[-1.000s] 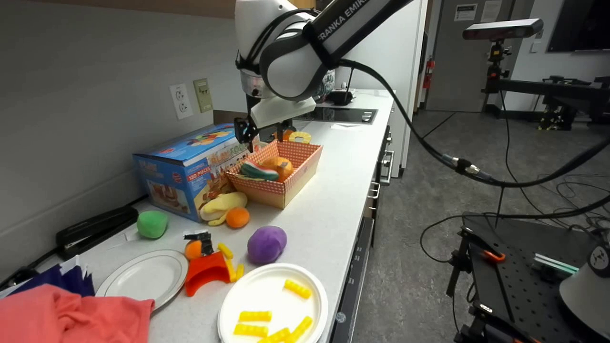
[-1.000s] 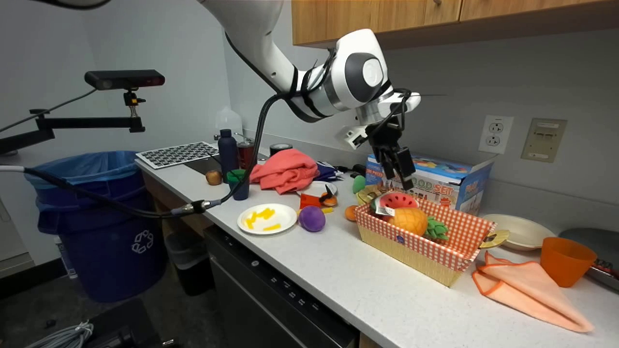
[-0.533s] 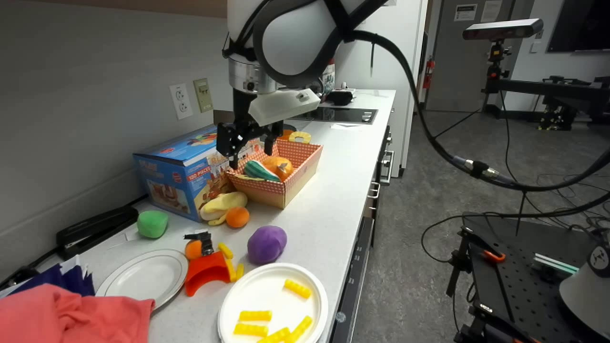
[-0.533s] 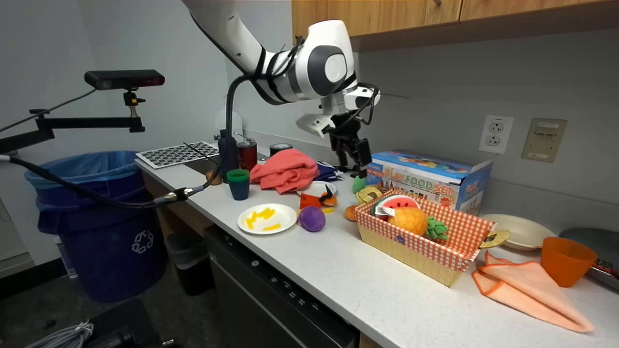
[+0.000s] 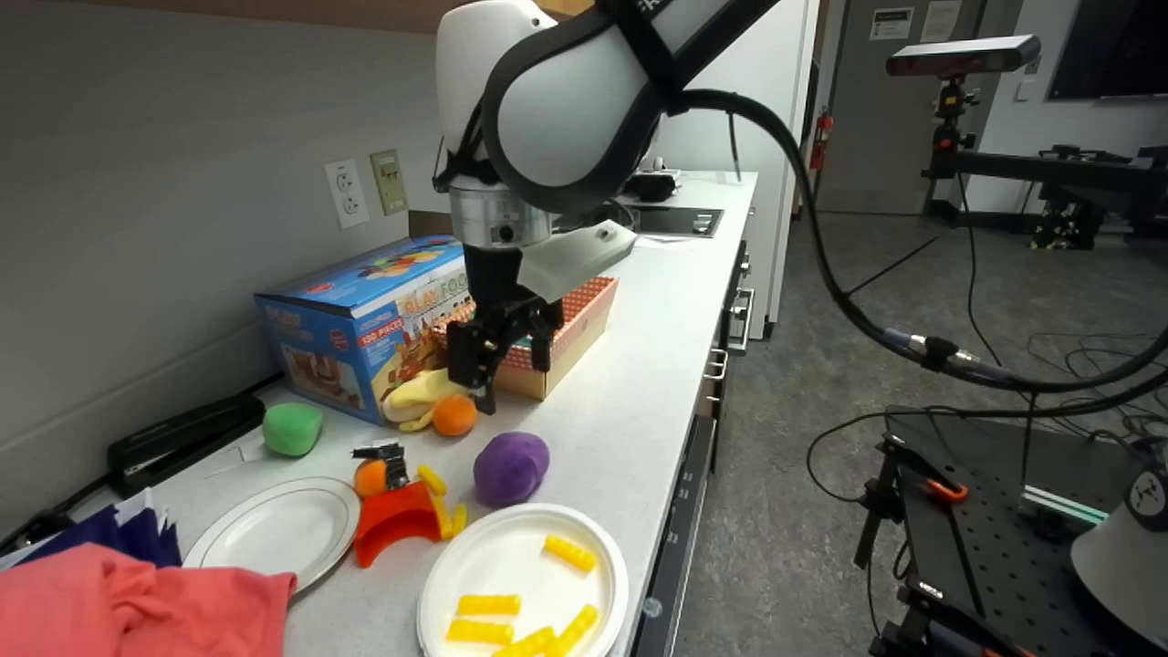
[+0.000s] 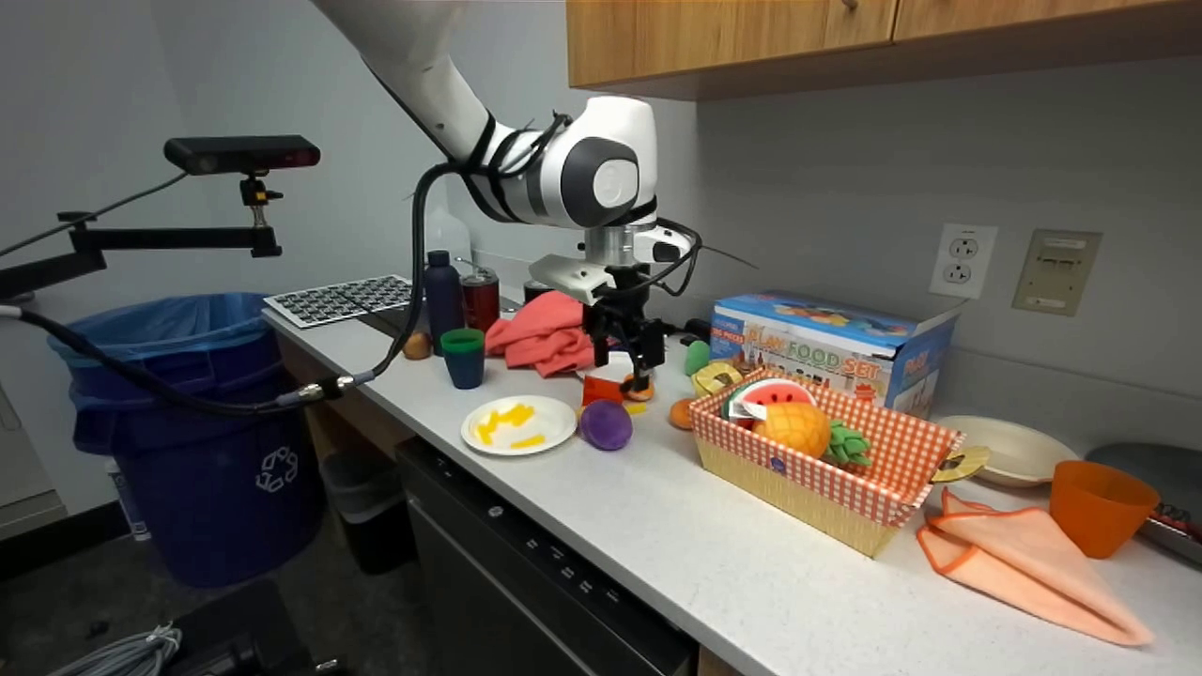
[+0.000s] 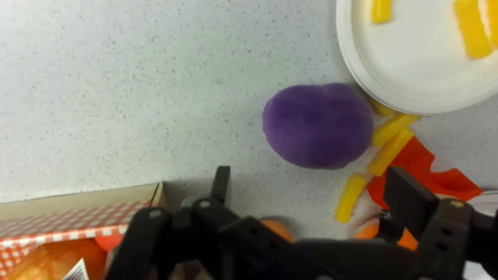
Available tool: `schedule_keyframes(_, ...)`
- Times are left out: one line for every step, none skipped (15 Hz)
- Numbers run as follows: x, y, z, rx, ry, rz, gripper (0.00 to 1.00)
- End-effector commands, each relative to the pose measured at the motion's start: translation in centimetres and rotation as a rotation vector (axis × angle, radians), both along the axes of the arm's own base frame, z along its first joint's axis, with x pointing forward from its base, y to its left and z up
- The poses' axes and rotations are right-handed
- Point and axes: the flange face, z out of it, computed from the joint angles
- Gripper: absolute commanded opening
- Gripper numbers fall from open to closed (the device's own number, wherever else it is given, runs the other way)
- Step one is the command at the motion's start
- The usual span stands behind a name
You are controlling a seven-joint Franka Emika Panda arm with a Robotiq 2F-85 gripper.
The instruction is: Put the pineapple, cherry, watermelon, eggplant, banana and orange plushies in the box
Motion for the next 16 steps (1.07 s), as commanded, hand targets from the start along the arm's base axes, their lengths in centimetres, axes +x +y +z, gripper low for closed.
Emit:
schedule_keyframes(0.7, 0.2, -2.3, 0.026, 0.055, 0.044, 1.00)
schedule_keyframes(0.8, 0.4, -3.1, 0.030, 0.065, 0.060, 1.00)
schedule_keyframes(0.9, 0.6, -3.8, 0.035, 0.075, 0.073, 1.00)
schedule_keyframes(0.9, 1.1, -4.3, 0.036, 0.084, 0.088, 1.00)
schedule_keyframes(0.9, 1.6, -4.7, 0.044, 0.089, 0.108, 1.00)
schedule_keyframes(1.0, 2.0, -5.1, 0.048, 0.094, 0.123, 1.00)
schedule_keyframes(1.1, 2.5, -5.5, 0.052, 0.096, 0.139, 1.00)
schedule_keyframes(1.3, 2.9, -5.8, 0.055, 0.100, 0.151, 1.00)
schedule_keyframes(1.4, 3.2, -6.1, 0.059, 0.103, 0.159, 1.00)
schedule_keyframes(1.6, 3.4, -6.5, 0.054, 0.103, 0.166, 1.00)
schedule_keyframes(1.9, 3.5, -6.8, 0.049, 0.104, 0.167, 1.00)
schedule_keyframes(2.1, 3.5, -7.2, 0.046, 0.107, 0.164, 1.00)
schedule_keyframes(2.3, 3.4, -7.5, 0.040, 0.105, 0.162, 1.00)
schedule_keyframes(2.5, 3.3, -7.7, 0.035, 0.104, 0.160, 1.00)
schedule_keyframes(2.7, 3.2, -7.9, 0.034, 0.105, 0.158, 0.94)
schedule_keyframes(2.9, 3.1, -8.1, 0.033, 0.104, 0.154, 0.74)
